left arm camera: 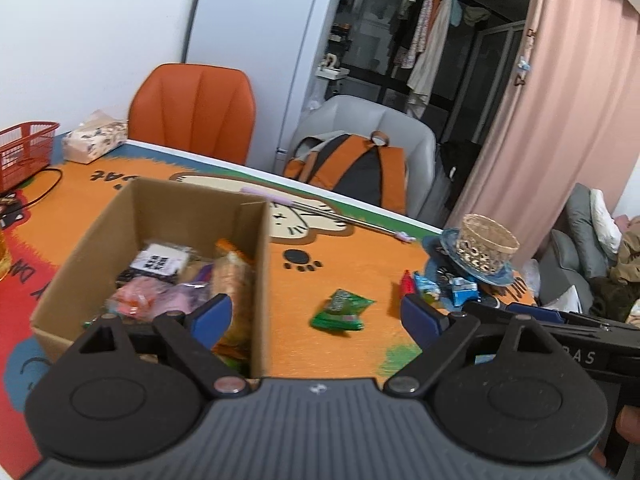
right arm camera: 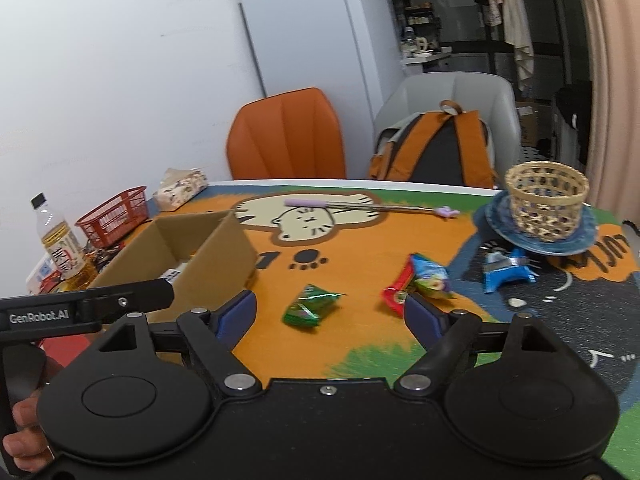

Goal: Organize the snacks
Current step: 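Move the left tool to the green packet while the right moves to the blue candy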

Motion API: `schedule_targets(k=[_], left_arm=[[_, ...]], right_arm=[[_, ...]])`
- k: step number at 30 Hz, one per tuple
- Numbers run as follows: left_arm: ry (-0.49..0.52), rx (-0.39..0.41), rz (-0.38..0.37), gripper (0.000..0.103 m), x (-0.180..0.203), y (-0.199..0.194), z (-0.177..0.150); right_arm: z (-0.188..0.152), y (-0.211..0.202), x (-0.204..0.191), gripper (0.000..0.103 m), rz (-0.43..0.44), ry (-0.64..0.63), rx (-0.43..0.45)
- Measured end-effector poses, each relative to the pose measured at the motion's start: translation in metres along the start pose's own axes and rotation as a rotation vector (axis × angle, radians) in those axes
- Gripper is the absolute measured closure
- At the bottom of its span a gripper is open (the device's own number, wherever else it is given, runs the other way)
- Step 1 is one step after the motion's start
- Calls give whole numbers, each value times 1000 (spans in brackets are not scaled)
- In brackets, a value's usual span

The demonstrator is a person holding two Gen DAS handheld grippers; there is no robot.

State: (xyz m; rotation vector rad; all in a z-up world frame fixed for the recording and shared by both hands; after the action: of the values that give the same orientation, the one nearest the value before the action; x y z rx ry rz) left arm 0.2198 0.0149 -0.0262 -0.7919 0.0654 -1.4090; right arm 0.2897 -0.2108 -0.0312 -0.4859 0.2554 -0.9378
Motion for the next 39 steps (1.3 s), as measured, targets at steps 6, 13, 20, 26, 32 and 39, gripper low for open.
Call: schedule_targets(k=[6,13,20,26,32,39], left_arm=[[25,-3,-24,13,18,6,-5],[57,-15,-42,15,38,20,-11],[74,-26,-46,19,52,35,-13],[70,-35,-23,28,57,53,-14],[63,-49,4,36,63,76,-17],[21,-39,64,39,61,104,-19]], right_arm=[[-5,-3,18,22,-31,24,-3],[-5,-1,38,22,-67,33,3],[-8,11,65,23,-110,54,2],[-10,19,81,23,-118,61,0],[-3,28,97,23,-117,72,2],[6,45,115,24,-128,61,-9]])
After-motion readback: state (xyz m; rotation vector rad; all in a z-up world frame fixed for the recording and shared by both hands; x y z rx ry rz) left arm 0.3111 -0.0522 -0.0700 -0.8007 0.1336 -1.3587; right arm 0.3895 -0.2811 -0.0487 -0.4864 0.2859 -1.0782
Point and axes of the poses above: each gripper's, at about its wrist camera, not at the fingertips, and y roughly the way its jaws point, x to its right, z to its top, the point moved 4 cm from there along y, roughly the way its jaws point, and after that the axes turned 13 degrees about -y, right-handed, at the moved point
